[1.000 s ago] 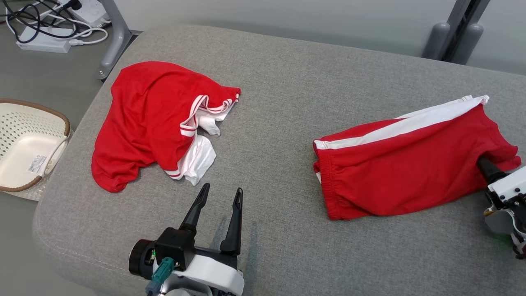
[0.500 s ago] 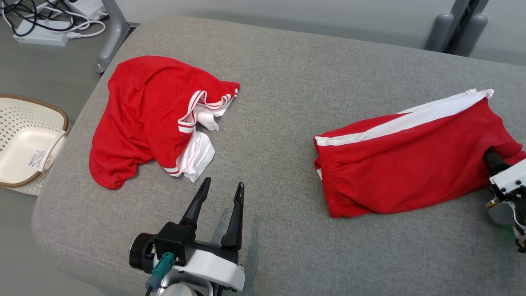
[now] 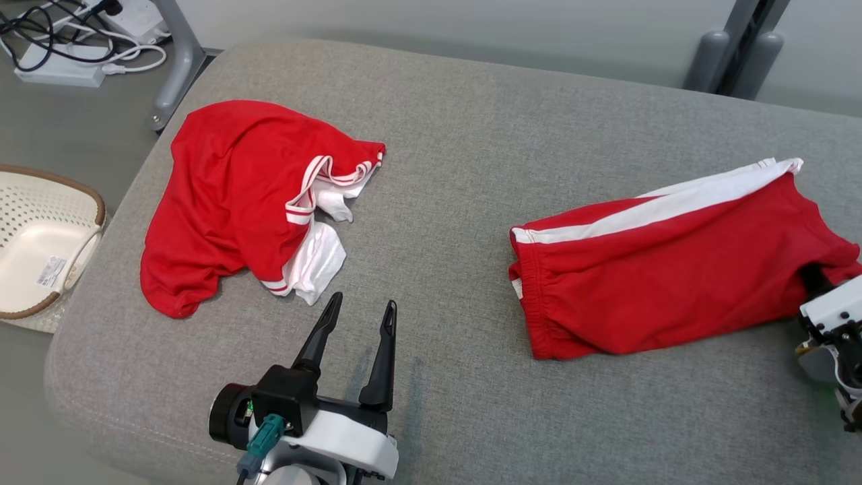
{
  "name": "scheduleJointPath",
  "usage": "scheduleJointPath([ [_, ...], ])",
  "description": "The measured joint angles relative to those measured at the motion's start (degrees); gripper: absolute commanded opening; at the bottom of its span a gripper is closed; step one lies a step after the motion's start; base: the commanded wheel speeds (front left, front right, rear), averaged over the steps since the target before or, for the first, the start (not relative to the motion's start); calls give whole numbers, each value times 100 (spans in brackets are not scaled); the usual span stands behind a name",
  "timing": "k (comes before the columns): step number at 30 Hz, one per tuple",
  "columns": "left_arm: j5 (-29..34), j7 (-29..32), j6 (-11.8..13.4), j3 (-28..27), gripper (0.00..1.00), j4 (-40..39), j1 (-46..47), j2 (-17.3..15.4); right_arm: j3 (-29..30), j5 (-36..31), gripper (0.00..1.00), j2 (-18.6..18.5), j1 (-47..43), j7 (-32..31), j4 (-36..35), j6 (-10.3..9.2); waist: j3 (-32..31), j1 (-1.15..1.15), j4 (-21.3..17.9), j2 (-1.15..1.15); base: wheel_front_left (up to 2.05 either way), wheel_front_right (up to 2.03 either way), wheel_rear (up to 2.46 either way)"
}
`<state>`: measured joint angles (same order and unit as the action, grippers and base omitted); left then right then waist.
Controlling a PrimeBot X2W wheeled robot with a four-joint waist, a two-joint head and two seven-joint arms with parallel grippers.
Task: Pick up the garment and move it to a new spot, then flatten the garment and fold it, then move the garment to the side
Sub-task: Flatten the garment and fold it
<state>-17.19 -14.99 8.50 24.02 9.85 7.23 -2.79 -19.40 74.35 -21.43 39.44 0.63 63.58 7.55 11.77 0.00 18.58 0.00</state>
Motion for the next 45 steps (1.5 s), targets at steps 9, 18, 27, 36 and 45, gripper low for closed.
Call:
scheduleJointPath([
  [9,11,0,-70,-44,100,83,-112,1,-27,145,0,0,-411,286,-9,-5,-268,0,-184,0,0,0,0],
  [18,3,0,-137,-96,100,118,-228,1,-30,280,0,-81,-879,605,-46,-5,-574,0,-477,0,0,0,0],
  [27,-44,0,-143,-122,100,149,-331,2,-33,396,0,99,-1396,910,79,-5,-843,0,-783,0,0,0,0],
  [36,-46,0,-189,-152,100,178,-440,1,-30,485,0,342,-1647,1121,10,-5,-1079,0,-1061,0,0,0,0],
  [45,-232,0,-198,-181,100,222,-451,3,-146,218,0,289,-1506,1366,-326,-7,-1184,0,-1059,0,0,0,0],
])
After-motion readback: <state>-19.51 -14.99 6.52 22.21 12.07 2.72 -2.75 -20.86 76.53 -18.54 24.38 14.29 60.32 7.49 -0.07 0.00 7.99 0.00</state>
